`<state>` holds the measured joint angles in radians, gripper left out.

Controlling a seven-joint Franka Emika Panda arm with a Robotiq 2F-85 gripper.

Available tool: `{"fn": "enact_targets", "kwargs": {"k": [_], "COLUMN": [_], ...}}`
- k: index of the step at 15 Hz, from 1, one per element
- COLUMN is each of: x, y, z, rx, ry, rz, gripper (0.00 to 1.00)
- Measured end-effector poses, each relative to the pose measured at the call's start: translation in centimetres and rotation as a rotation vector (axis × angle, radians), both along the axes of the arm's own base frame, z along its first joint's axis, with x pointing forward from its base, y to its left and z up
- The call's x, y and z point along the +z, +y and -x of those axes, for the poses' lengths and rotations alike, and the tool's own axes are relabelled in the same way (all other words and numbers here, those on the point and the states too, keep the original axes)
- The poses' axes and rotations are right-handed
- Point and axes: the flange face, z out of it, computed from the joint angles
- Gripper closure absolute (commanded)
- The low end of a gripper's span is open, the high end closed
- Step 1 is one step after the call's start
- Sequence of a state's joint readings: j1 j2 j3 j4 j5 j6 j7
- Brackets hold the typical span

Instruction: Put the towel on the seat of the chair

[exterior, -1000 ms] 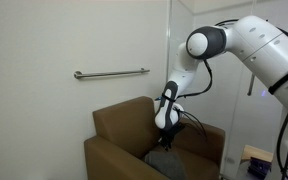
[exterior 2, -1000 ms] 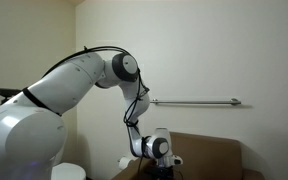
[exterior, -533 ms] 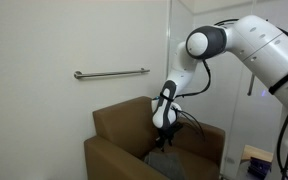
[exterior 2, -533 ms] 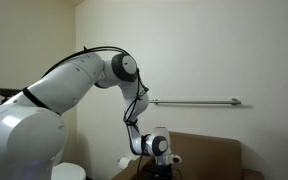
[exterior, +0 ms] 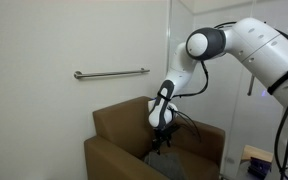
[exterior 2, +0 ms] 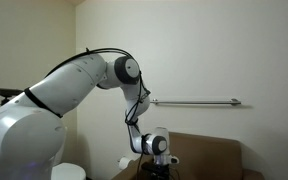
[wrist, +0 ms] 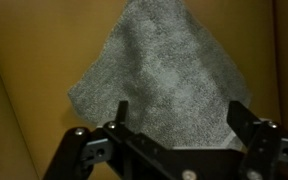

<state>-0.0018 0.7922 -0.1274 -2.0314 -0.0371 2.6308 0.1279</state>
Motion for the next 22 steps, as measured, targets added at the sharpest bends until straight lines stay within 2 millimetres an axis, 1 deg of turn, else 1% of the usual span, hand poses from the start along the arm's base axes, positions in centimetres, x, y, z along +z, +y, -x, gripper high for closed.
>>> {"fn": "enact_targets", "kwargs": {"k": [6, 22], "x": [0.0, 0.1], "y": [1.1, 1.4], "z": [-0.7, -0.8], "rx": [0.023, 0.032], "ry": [-0.009, -0.012], "rz": [-0.006, -0.007], "gripper": [0.00, 0.00]}}
